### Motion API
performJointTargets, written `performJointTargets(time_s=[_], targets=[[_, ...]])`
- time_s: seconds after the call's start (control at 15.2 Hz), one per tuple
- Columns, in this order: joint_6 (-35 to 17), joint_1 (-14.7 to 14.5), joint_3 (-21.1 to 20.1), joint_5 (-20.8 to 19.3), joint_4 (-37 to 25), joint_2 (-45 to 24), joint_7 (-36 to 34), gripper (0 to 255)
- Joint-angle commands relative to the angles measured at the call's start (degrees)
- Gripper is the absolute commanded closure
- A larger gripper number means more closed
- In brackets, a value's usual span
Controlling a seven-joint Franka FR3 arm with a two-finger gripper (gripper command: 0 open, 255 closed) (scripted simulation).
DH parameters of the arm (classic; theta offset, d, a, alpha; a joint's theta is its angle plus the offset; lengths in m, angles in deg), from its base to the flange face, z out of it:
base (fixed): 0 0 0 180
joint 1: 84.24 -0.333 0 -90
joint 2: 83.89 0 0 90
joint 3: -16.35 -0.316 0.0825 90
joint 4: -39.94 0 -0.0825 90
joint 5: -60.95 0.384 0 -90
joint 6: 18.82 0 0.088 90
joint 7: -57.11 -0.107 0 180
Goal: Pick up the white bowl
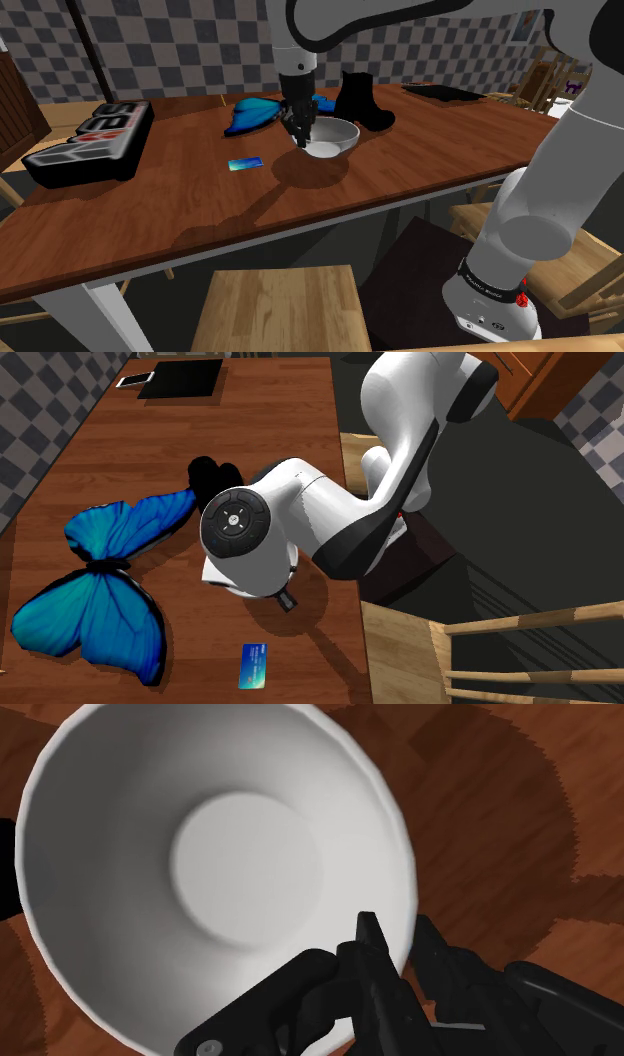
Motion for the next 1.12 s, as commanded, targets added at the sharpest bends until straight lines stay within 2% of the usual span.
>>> performJointTargets(time_s=[0.0,0.92,1.06], targets=[[0.77,0.01,0.0,0.0,-0.8,-0.07,0.05,255],[11.8,0.03,-0.13,-0.4,-13.33,-1.62,0.55,255],[11.92,0.03,-0.13,-0.41,-13.48,-1.65,0.55,255]])
